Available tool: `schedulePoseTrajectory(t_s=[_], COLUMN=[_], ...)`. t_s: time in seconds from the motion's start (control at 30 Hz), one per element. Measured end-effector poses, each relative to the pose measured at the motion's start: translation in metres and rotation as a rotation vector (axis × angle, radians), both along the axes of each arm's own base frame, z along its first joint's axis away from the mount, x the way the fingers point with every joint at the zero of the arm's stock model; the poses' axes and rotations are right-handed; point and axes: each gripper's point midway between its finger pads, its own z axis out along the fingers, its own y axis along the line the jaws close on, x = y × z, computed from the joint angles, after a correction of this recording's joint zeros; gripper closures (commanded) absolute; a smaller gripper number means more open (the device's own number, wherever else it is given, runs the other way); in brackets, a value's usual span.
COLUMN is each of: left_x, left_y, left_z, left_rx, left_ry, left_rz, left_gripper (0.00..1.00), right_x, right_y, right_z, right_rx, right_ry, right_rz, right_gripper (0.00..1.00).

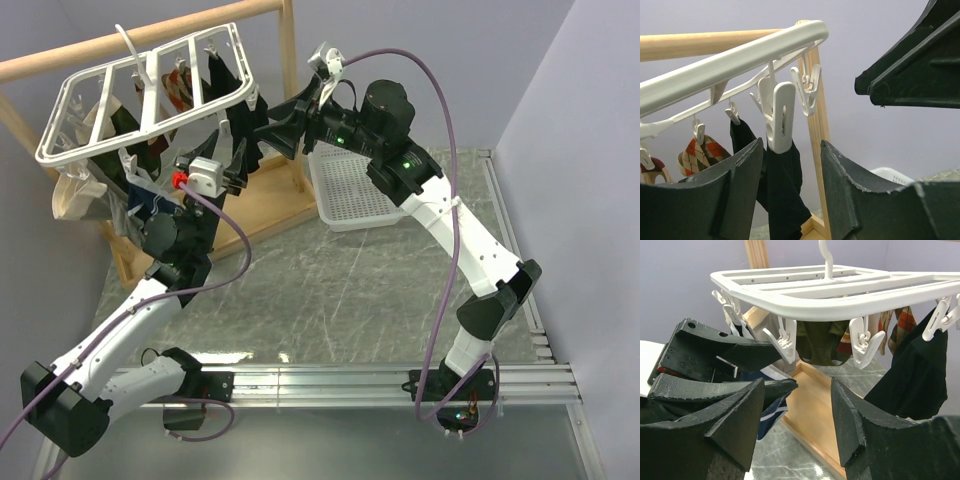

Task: Clip the underwear to the hanger

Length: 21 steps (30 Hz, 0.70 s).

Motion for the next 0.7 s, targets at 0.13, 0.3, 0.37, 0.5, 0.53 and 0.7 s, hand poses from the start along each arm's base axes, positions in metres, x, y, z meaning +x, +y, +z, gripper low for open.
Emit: schedulePoseTrajectory(t_s=[0.13, 0.3, 0.37, 0.5, 0.53, 0.7], left_x=[0.0, -0.004, -0.005, -0.006, -0.005, -0.004], left_y=[-0.001, 0.001, 0.0, 0.0, 0.0, 0.0], left_z=[0.008, 0.021, 0.024, 0.028, 0.028, 0.025], left_rx=[-0.003, -0.015, -0.019, -0.016, -0.016, -0.01], left_ry=[-0.019, -0.054, -0.062, -0.067, -0.064, -0.04], left_rz=[-0.004, -0.009, -0.016, -0.02, -0.019, -0.039], left_gripper=[0.47, 0.62, 0.76, 0.88, 0.89, 0.94], right_x=[0.0, 0.002, 0.002, 0.002, 0.002, -0.001], right_y=[0.001, 0.002, 0.002, 0.003, 0.003, 0.007], right_z=[0.0, -0.002, -0.003, -0.003, -0.002, 0.005], right_rx=[0.003, 0.002, 0.001, 0.003, 0.006, 0.033], right_ry=[0.004, 0.01, 0.012, 0.017, 0.019, 0.032], right_rz=[0.002, 0.002, 0.002, 0.004, 0.007, 0.037], right_gripper=[0.37, 0.37, 0.37, 0.37, 0.37, 0.34])
